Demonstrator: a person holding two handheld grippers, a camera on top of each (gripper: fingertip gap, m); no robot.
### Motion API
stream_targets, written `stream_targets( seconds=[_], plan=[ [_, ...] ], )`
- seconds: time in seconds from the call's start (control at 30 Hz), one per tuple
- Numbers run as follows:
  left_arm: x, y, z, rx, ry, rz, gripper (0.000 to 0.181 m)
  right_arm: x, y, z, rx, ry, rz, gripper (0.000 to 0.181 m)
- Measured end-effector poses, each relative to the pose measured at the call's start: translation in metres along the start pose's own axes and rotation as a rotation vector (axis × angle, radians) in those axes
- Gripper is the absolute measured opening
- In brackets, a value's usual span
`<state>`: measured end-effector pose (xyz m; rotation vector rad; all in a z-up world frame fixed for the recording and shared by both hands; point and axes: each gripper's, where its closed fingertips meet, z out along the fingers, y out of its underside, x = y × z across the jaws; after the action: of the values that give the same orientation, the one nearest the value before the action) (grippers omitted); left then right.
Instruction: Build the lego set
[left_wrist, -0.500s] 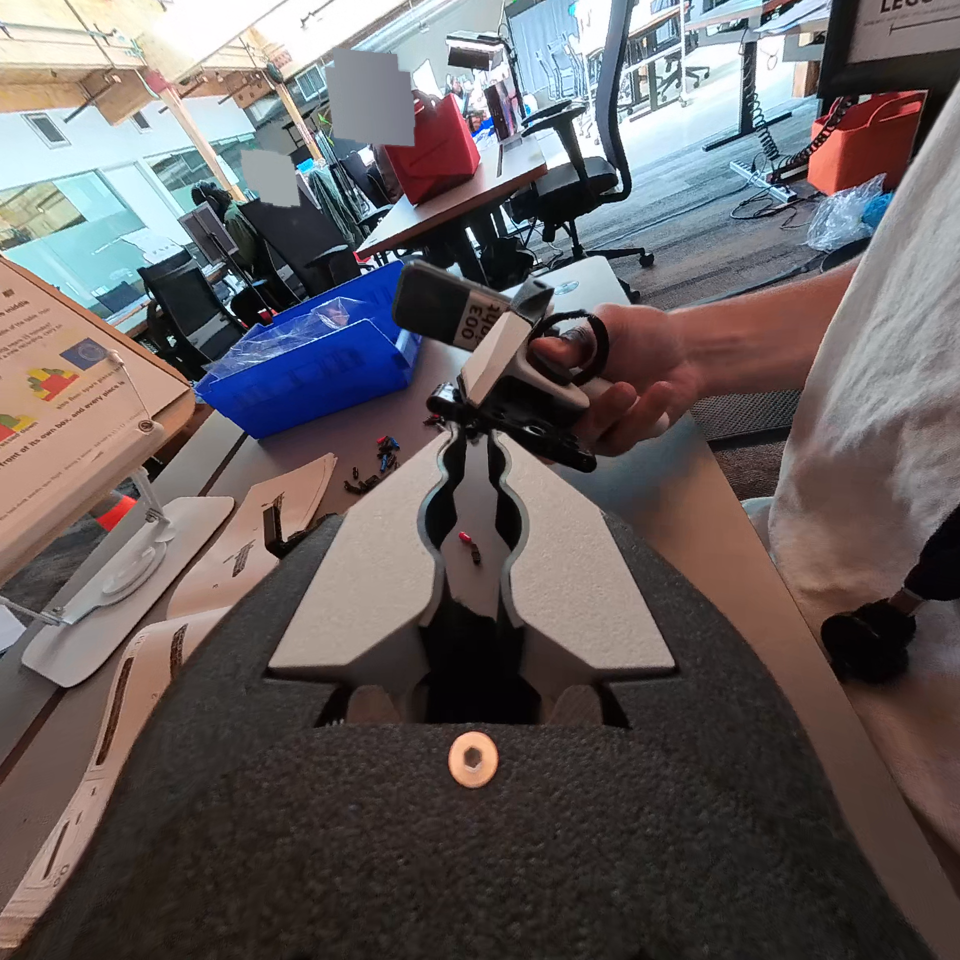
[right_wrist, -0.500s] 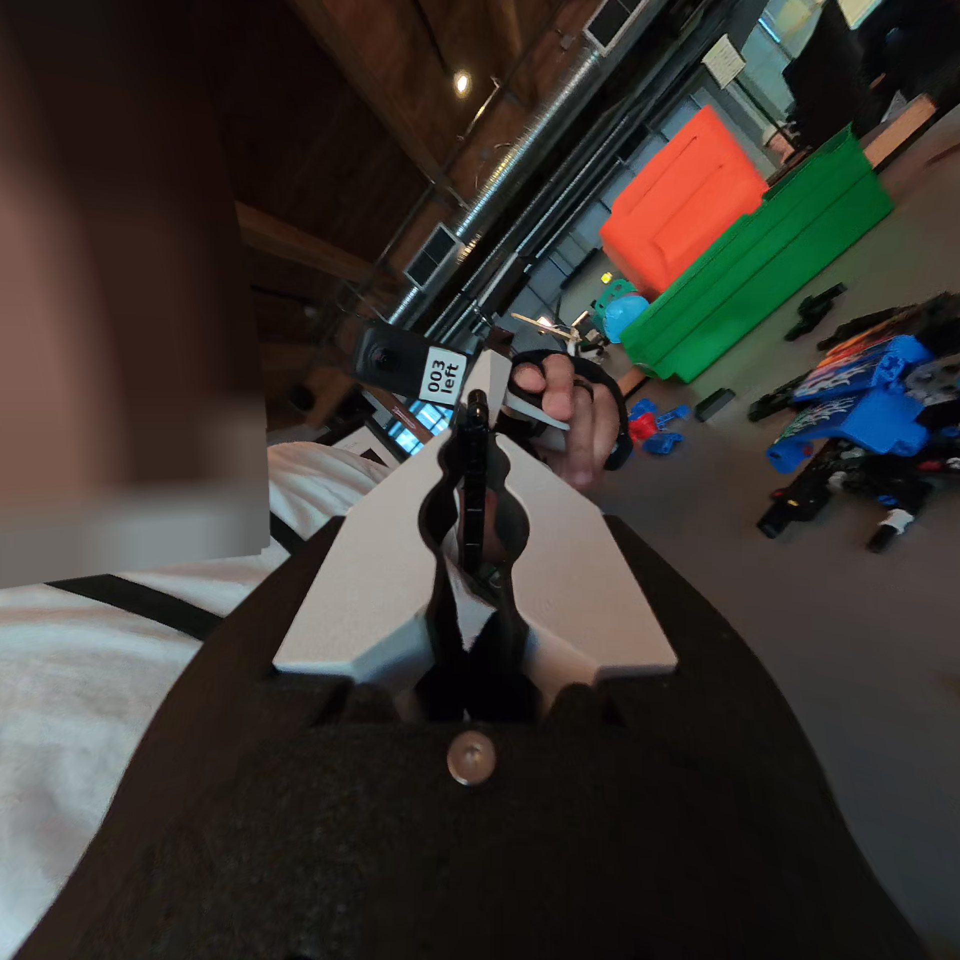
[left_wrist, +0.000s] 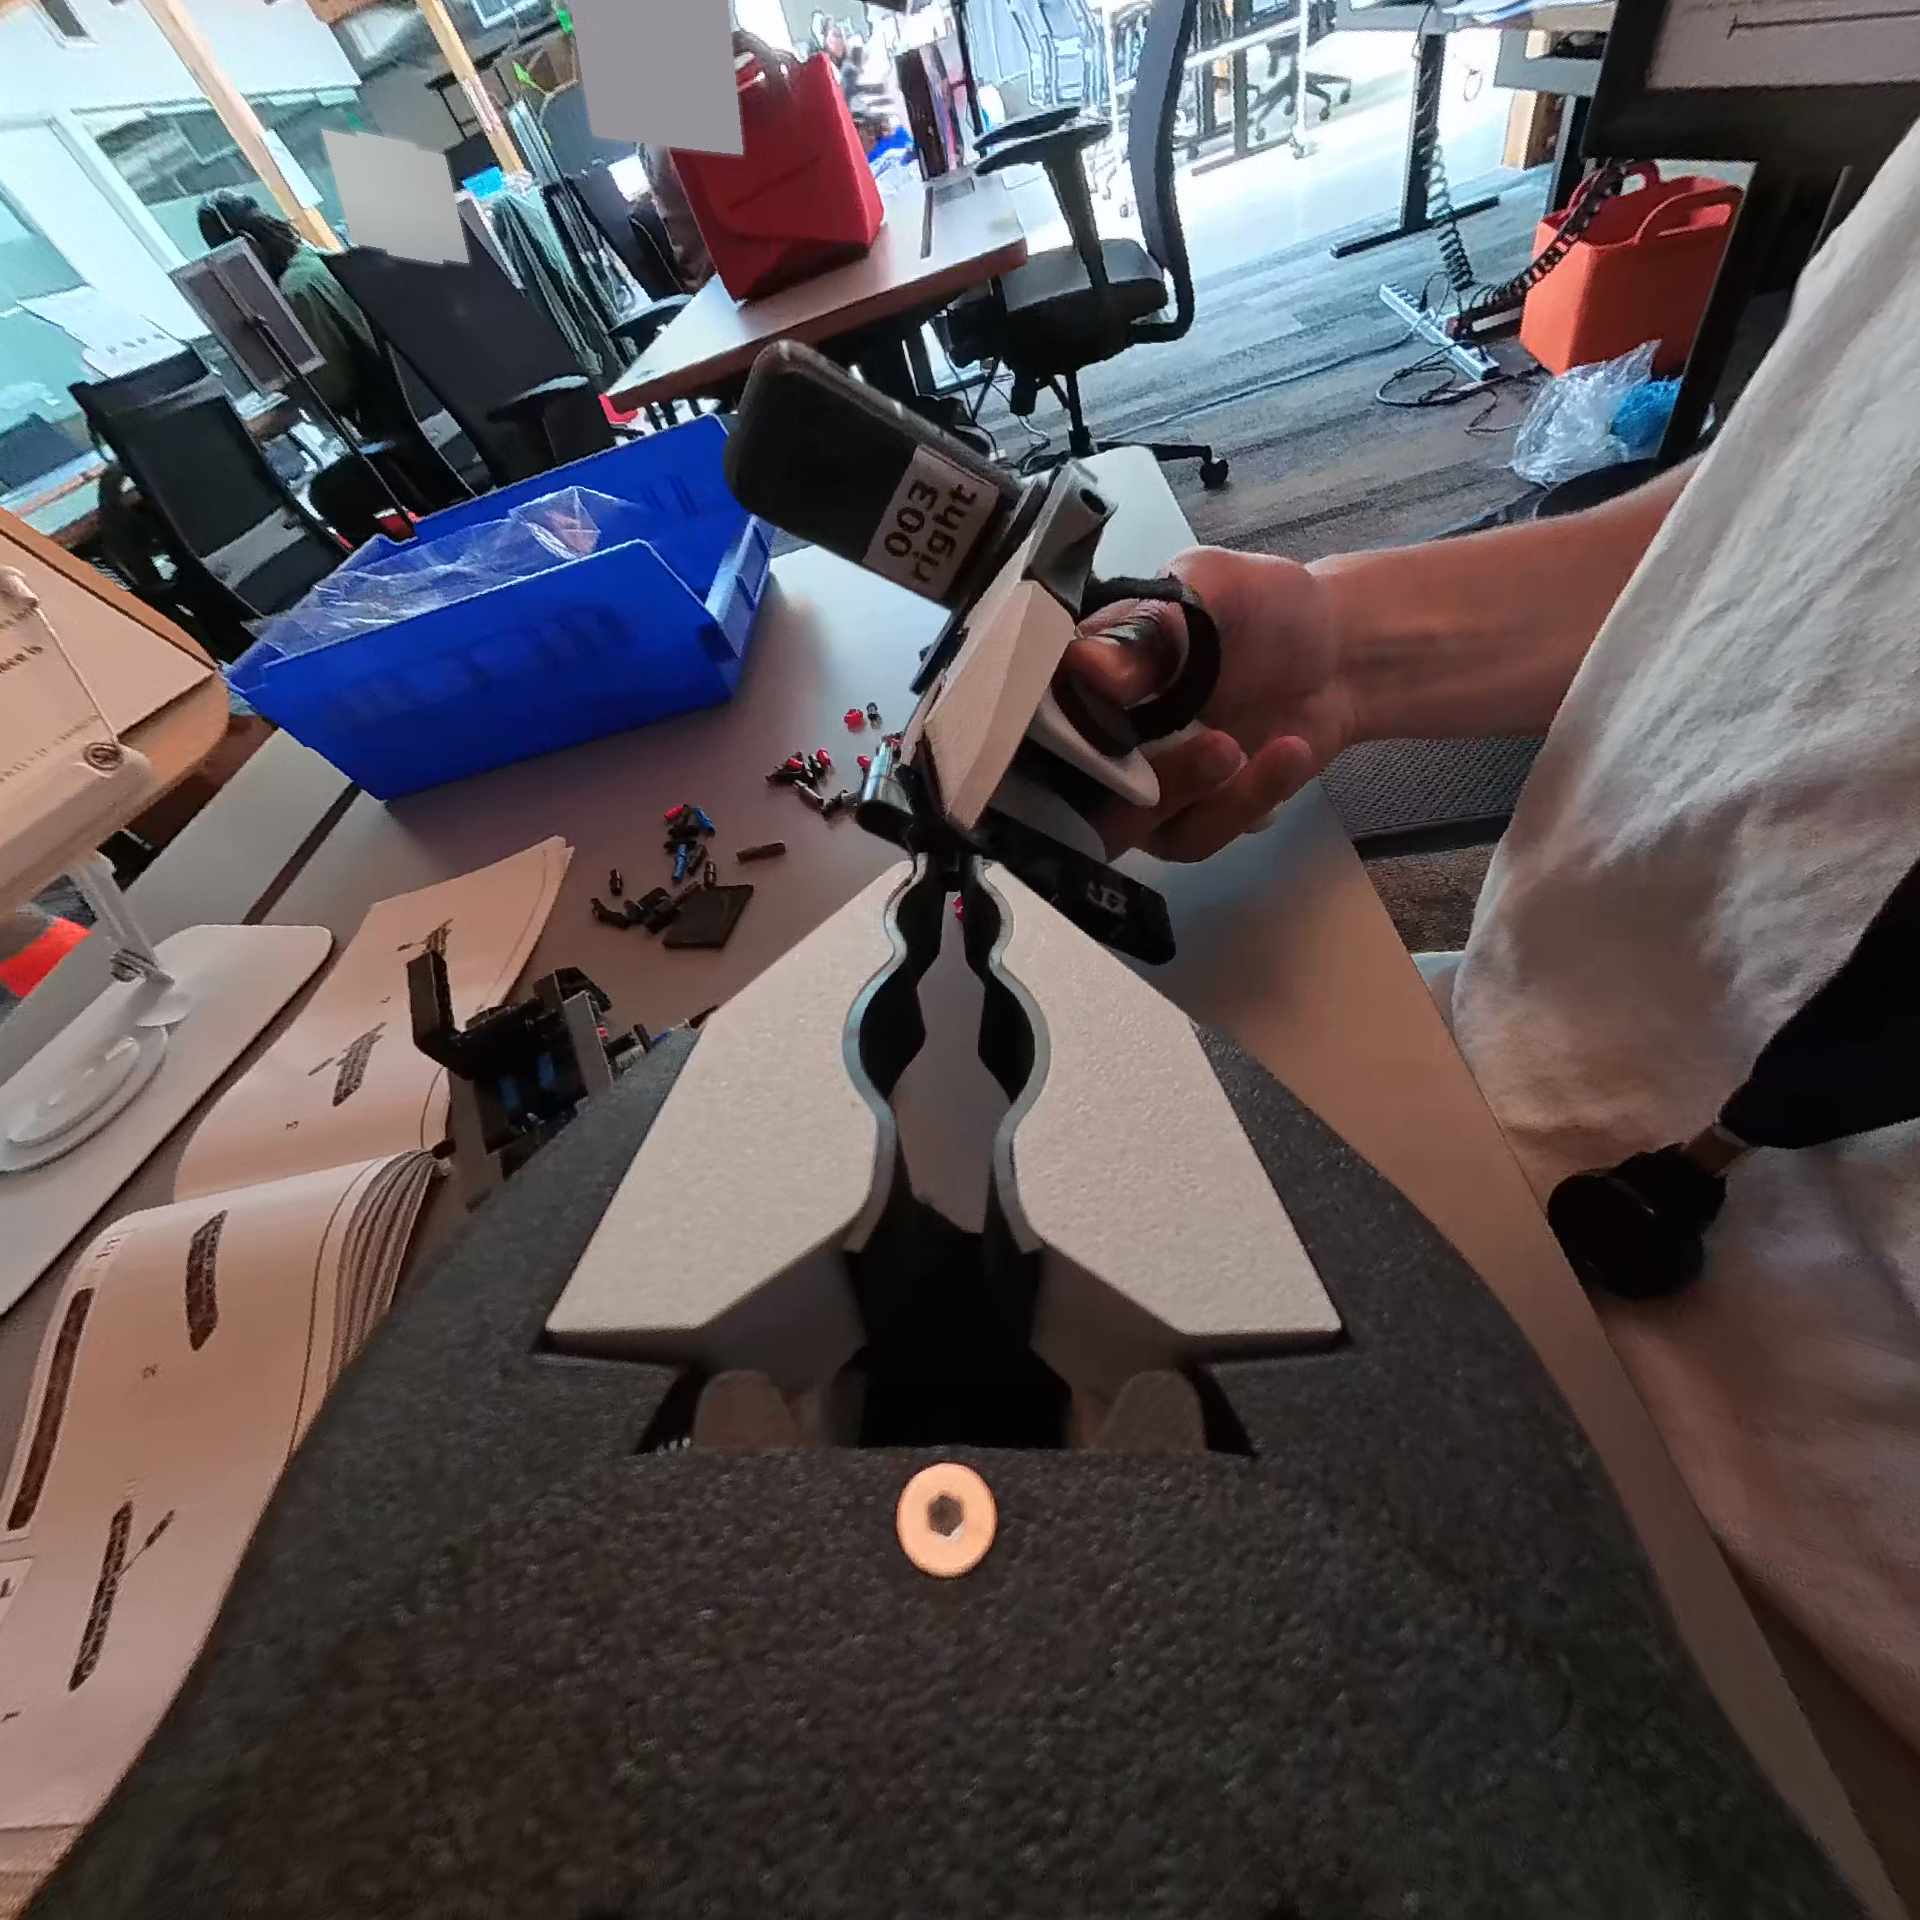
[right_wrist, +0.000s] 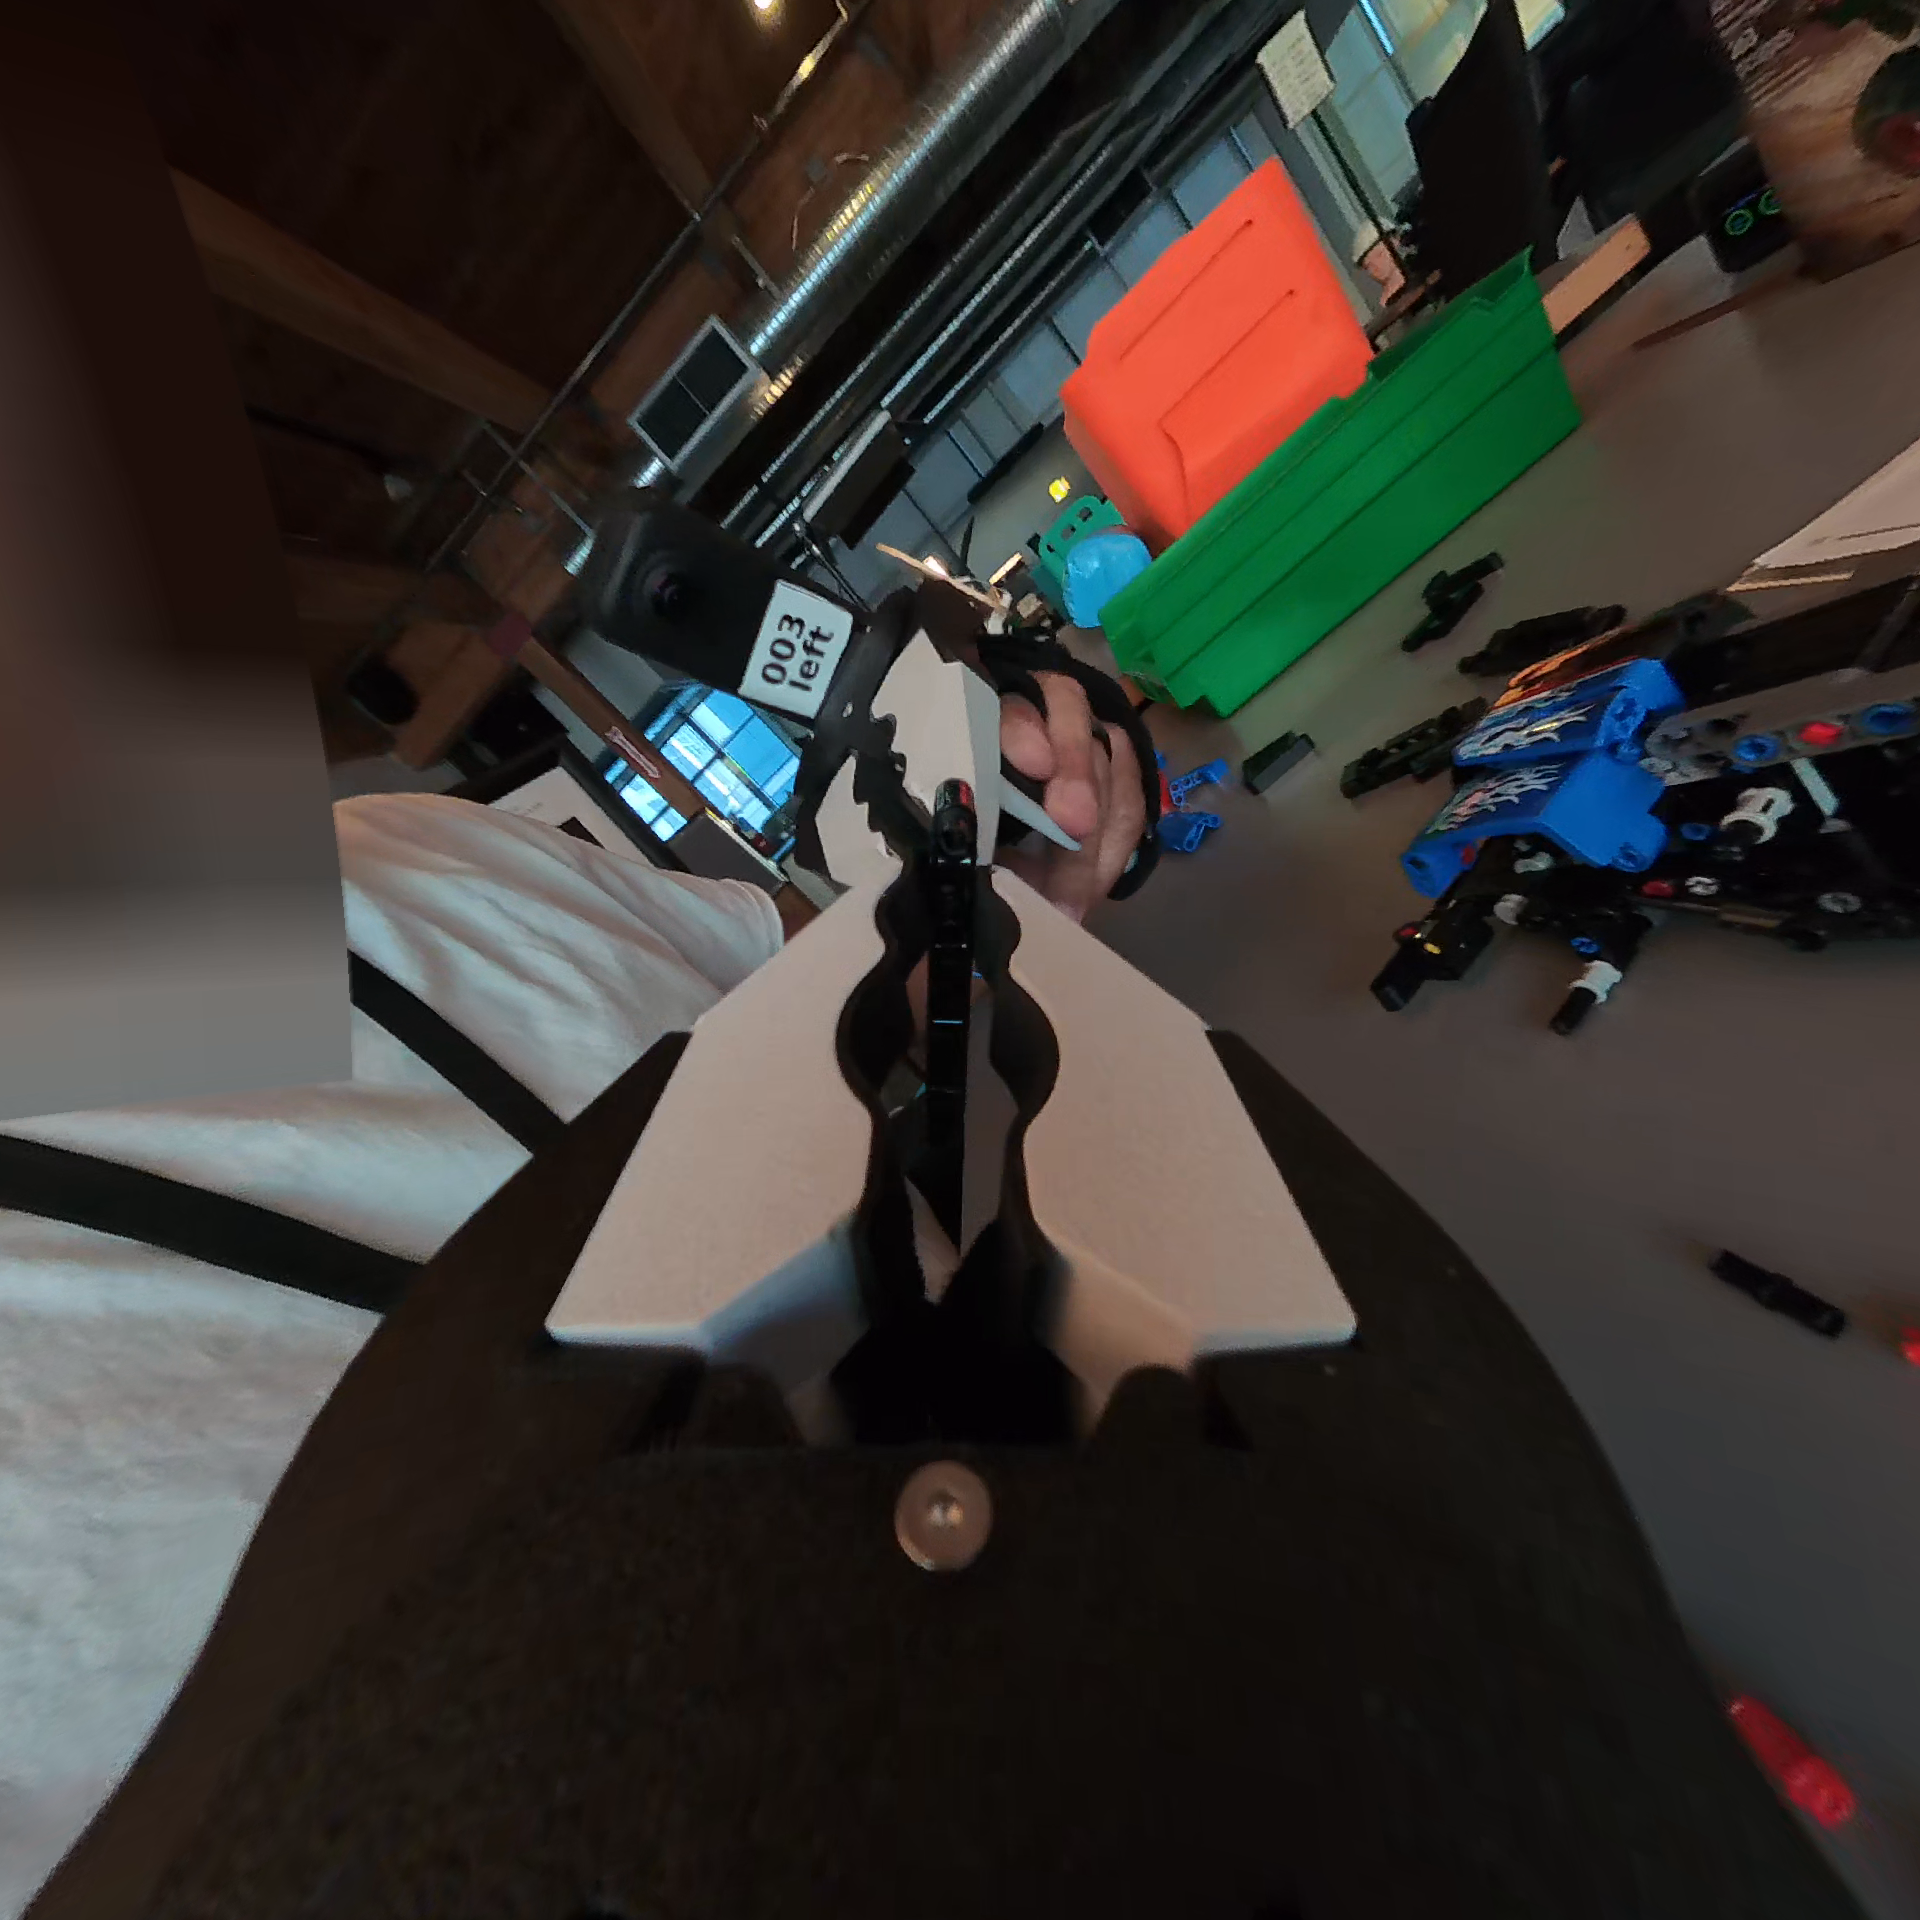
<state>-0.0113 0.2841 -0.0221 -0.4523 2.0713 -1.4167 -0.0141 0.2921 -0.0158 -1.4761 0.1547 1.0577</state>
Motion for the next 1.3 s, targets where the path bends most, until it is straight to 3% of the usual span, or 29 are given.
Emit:
stream_targets(
  seconds=[0.27,0.37,0.47,1.1,1.3],
  plan=[
    [-0.001,-0.007,-0.003,0.028,0.004,-0.015,0.002,-0.006,-0.005,0.002,0.01,0.009,-0.071,0.007],
    [-0.006,-0.009,-0.006,0.054,-0.009,-0.036,0.002,-0.01,-0.007,-0.003,0.0,0.023,-0.123,0.021],
    [-0.006,-0.009,-0.006,0.062,0.0,-0.047,0.002,-0.005,-0.007,-0.006,0.0,0.073,-0.174,0.007],
    [-0.001,-0.002,-0.002,0.022,-0.004,-0.003,0.002,-0.002,0.0,-0.002,0.014,0.019,-0.052,0.007],
    [0.001,-0.001,0.001,0.019,0.014,-0.032,0.002,-0.005,-0.017,-0.008,0.094,0.013,-0.063,0.012]
  ],
)
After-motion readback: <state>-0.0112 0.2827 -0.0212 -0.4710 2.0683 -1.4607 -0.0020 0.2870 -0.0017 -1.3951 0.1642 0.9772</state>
